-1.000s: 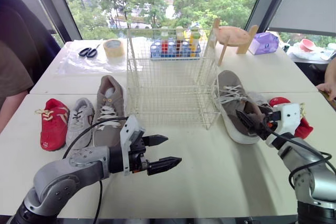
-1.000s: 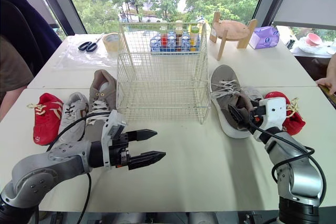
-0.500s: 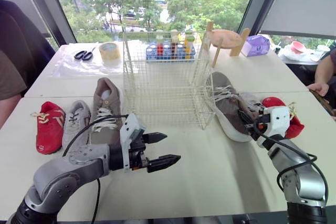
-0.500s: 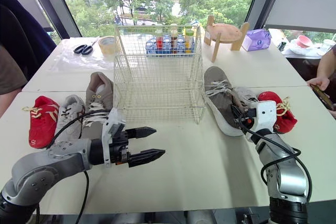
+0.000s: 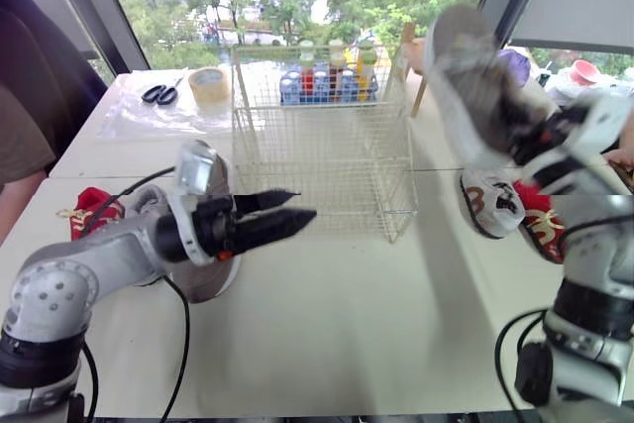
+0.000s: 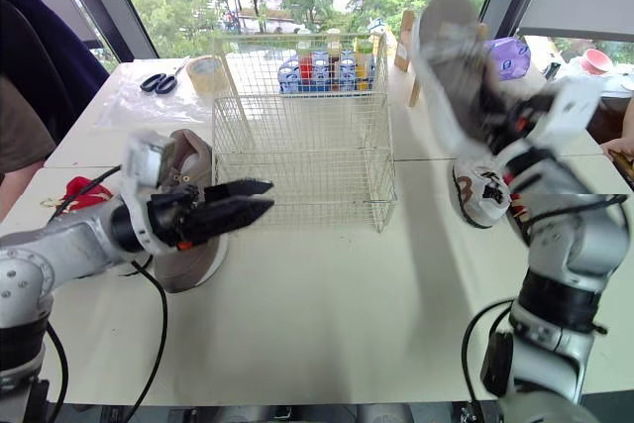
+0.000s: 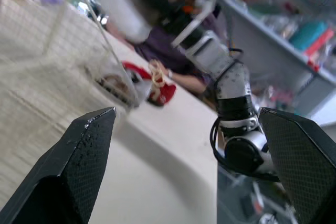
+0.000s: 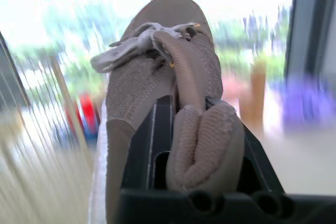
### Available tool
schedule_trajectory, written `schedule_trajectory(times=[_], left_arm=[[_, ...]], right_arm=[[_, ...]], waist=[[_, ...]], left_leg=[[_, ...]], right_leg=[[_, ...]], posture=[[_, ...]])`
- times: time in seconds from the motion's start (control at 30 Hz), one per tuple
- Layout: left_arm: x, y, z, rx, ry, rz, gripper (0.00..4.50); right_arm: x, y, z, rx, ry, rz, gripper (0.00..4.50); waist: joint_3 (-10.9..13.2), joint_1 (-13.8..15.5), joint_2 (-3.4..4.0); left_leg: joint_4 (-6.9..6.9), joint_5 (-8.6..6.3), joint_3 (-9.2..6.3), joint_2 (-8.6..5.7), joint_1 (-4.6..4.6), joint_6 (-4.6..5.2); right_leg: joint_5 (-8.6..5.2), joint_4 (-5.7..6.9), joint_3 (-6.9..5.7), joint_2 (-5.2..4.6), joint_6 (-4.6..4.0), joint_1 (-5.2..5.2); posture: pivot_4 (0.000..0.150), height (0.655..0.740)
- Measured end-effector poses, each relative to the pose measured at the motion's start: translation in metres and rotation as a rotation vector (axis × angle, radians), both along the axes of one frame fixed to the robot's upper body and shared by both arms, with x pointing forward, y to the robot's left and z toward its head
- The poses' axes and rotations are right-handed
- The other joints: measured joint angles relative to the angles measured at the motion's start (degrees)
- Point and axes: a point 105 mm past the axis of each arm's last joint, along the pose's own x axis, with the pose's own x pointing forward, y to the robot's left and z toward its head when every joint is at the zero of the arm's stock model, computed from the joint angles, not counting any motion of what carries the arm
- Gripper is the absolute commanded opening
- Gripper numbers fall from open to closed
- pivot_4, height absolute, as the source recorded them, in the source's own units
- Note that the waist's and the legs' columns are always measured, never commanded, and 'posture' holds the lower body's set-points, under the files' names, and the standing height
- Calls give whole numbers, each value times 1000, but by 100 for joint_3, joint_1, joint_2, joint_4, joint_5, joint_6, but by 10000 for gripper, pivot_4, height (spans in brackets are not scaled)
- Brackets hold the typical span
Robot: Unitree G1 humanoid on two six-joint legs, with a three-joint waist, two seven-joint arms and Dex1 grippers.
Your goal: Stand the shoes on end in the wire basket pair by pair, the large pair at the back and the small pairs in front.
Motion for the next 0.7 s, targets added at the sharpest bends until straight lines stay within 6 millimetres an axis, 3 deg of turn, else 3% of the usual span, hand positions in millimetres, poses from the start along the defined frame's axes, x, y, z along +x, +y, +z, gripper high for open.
schedule_trajectory(times=[0.13,0.2,0.3,0.37,0.53,0.7], left_arm=[[19,25,57,-171,-75,113,45000],[25,42,81,-231,-105,173,45000],[30,66,107,-297,-138,252,45000],[32,80,116,-309,-144,293,45000],[34,104,128,-307,-144,343,45000],[31,101,126,-280,-132,302,45000]], right_arm=[[-27,40,81,-130,-240,220,3889],[-45,71,99,-248,-316,388,3889],[-58,113,92,-431,-318,629,3889],[-59,127,83,-545,-298,718,3889],[-57,138,80,-718,-332,814,3889],[-59,140,80,-815,-385,798,3889]], waist=[[15,-41,-1],[13,-51,-11],[13,-42,-18],[17,-24,-26],[27,5,-44],[34,-21,-61]], left_leg=[[-1,-7,3,1,0,14],[0,-9,2,9,8,17],[11,-8,2,10,9,15],[21,-7,3,6,8,15],[26,-5,2,-2,6,14],[23,2,1,1,6,1]], right_leg=[[0,-7,4,13,1,-1],[0,-7,5,24,1,7],[0,-2,9,25,1,10],[0,6,11,24,1,11],[0,12,13,21,1,11],[0,14,19,21,2,6]], posture=[[1500,7400],[1500,7400],[1500,7400],[1500,7400],[1500,7400],[1500,7400]])
